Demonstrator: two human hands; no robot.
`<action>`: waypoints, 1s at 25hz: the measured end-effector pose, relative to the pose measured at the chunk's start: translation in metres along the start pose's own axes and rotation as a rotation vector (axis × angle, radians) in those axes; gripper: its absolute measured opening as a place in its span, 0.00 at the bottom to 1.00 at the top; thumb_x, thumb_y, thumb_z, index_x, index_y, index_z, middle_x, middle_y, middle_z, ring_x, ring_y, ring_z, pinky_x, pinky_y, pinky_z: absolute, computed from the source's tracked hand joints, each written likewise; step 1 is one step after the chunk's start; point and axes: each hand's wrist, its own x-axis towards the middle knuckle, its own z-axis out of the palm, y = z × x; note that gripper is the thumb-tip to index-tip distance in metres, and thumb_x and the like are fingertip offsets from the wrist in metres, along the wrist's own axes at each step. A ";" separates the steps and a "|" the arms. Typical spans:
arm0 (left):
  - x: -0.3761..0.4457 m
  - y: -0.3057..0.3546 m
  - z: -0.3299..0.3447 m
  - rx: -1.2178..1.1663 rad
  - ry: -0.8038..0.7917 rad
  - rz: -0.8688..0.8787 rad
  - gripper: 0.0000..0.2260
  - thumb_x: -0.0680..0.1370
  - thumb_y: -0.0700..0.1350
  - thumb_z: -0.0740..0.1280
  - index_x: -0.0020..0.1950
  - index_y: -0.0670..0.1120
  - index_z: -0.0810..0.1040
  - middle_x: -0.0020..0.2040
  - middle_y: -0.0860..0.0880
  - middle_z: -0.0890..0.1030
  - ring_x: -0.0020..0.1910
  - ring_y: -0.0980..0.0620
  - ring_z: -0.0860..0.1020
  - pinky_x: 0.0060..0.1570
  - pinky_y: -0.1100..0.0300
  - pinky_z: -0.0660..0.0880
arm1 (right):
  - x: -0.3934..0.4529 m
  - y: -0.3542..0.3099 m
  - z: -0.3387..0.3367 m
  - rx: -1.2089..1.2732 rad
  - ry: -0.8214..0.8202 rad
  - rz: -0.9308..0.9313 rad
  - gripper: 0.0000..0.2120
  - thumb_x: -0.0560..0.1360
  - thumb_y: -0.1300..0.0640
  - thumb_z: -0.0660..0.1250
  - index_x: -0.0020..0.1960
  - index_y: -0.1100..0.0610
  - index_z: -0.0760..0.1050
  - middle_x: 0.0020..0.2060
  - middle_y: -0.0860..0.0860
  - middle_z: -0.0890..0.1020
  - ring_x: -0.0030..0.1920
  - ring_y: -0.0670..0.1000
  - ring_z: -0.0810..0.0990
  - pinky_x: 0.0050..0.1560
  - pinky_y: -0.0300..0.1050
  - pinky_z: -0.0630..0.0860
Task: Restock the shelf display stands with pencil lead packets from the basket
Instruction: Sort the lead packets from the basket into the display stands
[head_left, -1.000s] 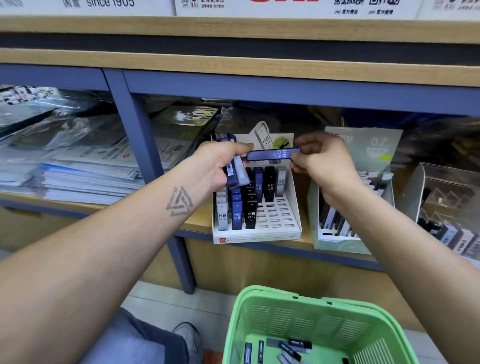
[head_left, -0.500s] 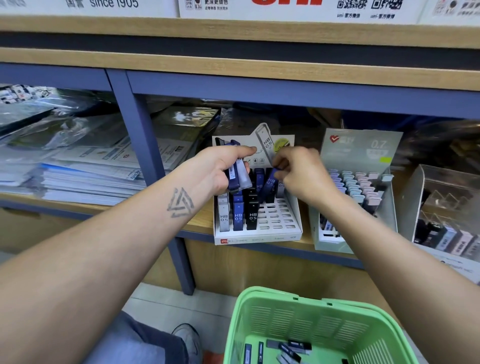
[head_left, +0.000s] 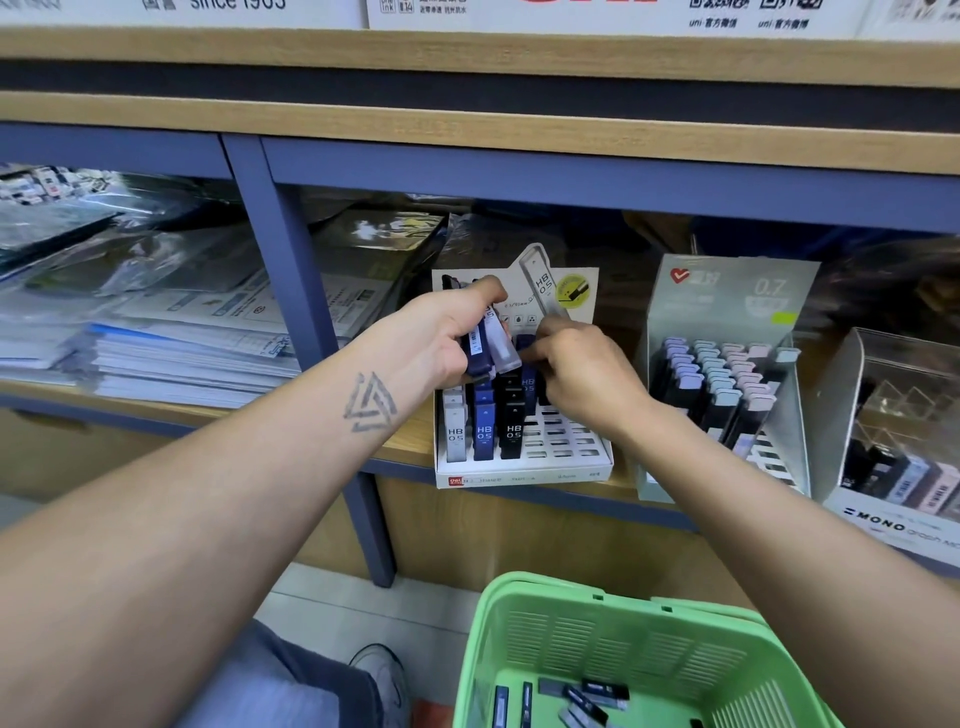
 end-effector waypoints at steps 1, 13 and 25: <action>0.000 0.000 0.000 0.000 -0.002 0.002 0.11 0.82 0.41 0.64 0.41 0.39 0.73 0.20 0.45 0.75 0.15 0.51 0.73 0.16 0.64 0.71 | 0.000 -0.001 -0.002 -0.017 -0.035 0.014 0.15 0.75 0.65 0.67 0.60 0.54 0.81 0.56 0.52 0.80 0.55 0.59 0.80 0.50 0.53 0.80; 0.003 -0.003 -0.002 -0.011 -0.110 0.089 0.19 0.73 0.48 0.76 0.60 0.39 0.79 0.51 0.37 0.85 0.42 0.38 0.85 0.36 0.39 0.81 | -0.015 -0.029 -0.049 1.096 -0.124 0.300 0.17 0.73 0.65 0.76 0.59 0.62 0.76 0.34 0.57 0.85 0.34 0.52 0.83 0.36 0.41 0.80; -0.002 0.001 0.001 0.139 -0.085 0.182 0.08 0.72 0.29 0.73 0.45 0.39 0.79 0.30 0.45 0.80 0.24 0.55 0.74 0.23 0.65 0.72 | -0.011 -0.006 -0.062 1.096 0.000 0.363 0.12 0.75 0.62 0.74 0.58 0.61 0.77 0.38 0.58 0.84 0.34 0.51 0.82 0.35 0.41 0.80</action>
